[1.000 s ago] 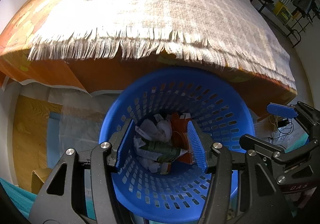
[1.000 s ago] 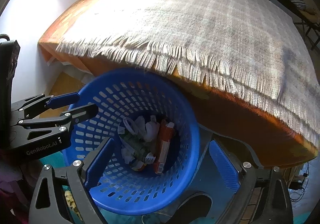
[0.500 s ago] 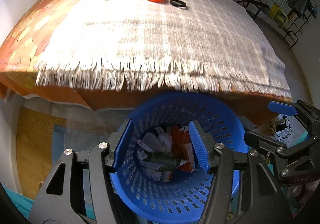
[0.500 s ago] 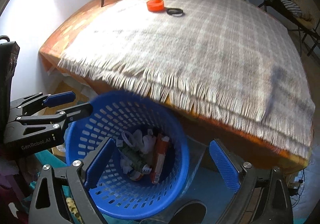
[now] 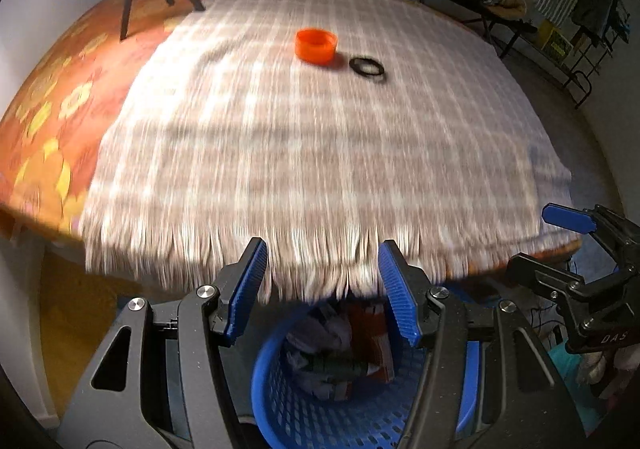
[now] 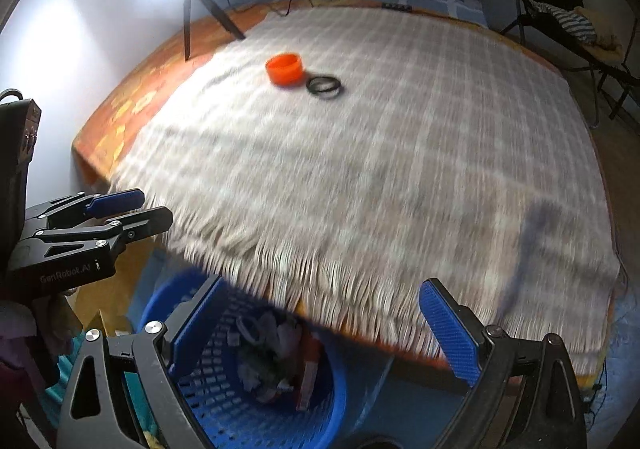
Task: Collect trash
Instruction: 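Move both tools back over the cloth toward the orange cap and black ring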
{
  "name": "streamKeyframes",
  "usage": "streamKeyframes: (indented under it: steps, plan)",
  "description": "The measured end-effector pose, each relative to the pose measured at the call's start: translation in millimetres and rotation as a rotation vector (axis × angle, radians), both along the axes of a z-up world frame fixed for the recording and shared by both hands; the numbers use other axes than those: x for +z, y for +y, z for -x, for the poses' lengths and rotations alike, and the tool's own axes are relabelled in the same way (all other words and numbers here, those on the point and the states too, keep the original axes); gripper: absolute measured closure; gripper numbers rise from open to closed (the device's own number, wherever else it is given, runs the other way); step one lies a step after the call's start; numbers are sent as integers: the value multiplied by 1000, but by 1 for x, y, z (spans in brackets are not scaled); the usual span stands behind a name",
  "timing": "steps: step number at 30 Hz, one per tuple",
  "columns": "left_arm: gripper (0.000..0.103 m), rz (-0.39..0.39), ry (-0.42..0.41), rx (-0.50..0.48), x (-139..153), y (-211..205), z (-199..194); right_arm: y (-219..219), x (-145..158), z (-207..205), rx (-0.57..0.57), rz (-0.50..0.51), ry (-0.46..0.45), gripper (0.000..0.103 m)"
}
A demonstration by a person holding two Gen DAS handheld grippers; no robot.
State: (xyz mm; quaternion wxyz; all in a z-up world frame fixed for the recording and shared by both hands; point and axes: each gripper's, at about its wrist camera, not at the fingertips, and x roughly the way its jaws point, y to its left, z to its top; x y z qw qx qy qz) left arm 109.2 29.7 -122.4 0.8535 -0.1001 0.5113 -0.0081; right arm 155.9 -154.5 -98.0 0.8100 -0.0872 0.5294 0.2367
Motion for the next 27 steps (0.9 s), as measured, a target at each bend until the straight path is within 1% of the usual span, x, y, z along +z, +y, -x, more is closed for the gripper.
streamKeyframes:
  steps: [3,6,7,10,14,18,22,27]
  plan:
    - [43,-8,-16,-9,5,3,-17,5,4,-15,2,-14,-20,6]
    - [43,-15,-34,-19,10,6,-35,12,9,-27,21,-31,-58,6]
    - [43,-12,-40,-22,12,8,-43,16,11,-31,31,-26,-81,6]
    - [43,-27,-53,-29,15,10,-62,27,12,-43,55,-2,-112,6]
    - [43,-16,-50,-35,15,15,-87,36,7,-61,62,4,-96,6]
    - [43,6,-33,-40,10,20,-110,42,-2,-85,50,-8,-54,8]
    - [43,17,-22,-27,5,28,-135,48,-14,-106,49,-6,-36,18]
    - [43,39,-20,-14,1,35,-159,54,-24,-124,52,-13,-17,19]
